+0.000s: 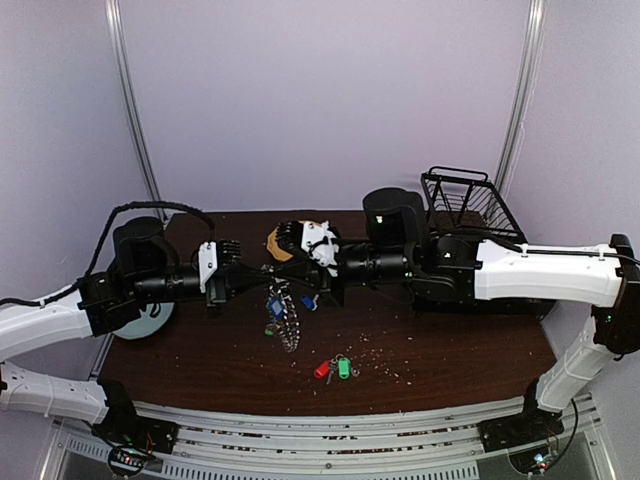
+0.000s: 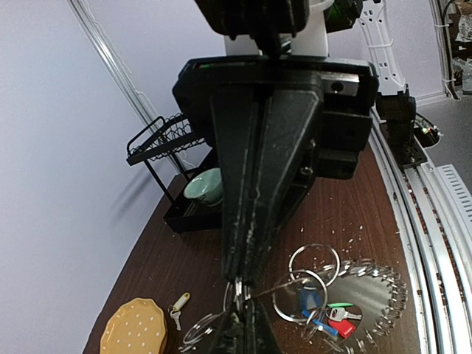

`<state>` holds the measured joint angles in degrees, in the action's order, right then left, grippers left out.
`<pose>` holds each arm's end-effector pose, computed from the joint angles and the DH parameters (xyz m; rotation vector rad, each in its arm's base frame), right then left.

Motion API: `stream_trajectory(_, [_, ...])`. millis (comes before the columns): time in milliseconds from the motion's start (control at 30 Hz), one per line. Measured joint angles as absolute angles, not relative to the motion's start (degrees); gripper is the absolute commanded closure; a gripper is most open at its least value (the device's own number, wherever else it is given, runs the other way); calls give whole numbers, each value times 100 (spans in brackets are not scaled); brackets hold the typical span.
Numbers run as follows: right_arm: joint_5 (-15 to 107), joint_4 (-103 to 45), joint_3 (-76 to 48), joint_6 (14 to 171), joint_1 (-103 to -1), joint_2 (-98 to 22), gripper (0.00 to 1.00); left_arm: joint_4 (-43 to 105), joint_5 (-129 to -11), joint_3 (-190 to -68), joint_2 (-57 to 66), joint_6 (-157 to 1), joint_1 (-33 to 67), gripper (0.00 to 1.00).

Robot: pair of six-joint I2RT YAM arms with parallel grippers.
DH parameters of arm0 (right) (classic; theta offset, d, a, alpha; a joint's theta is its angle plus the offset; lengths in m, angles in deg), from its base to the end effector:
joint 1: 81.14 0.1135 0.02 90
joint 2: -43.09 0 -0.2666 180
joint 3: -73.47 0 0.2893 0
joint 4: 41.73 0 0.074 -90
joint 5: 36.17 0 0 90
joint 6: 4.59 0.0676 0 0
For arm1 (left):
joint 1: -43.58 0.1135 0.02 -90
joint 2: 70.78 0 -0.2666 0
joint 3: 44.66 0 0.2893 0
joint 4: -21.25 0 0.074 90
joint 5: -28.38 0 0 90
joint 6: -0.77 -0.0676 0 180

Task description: Put the keys on the keyring

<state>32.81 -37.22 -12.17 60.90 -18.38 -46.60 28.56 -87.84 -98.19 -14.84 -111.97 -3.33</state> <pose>0.1811 0.4047 0.3393 -1.4146 1.0774 0.8030 0.1780 -0.2340 0.2995 1.2757 1.2347 -0.7043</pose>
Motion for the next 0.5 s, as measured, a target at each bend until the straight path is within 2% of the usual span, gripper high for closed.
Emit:
stream_trajectory(167, [3275, -3714, -1237, 6004, -1840, -4664, 100, 2854, -8828, -9806, -1508, -11206, -327, 100])
stream_trajectory(233, [3273, -3714, -1239, 5985, -1840, -4666, 80, 2832, -8826, -9773, -1543, -11241, -327, 100])
stream_trajectory(267, [3277, -3709, -1239, 5976, -1840, -4666, 75, 2814, -8819, -9751, -1560, -11265, -327, 100])
stream_trajectory(500, [3255, -3753, -1110, 6282, -1949, -4275, 58, 2946, -8664, -9482, -1792, -11811, -327, 100])
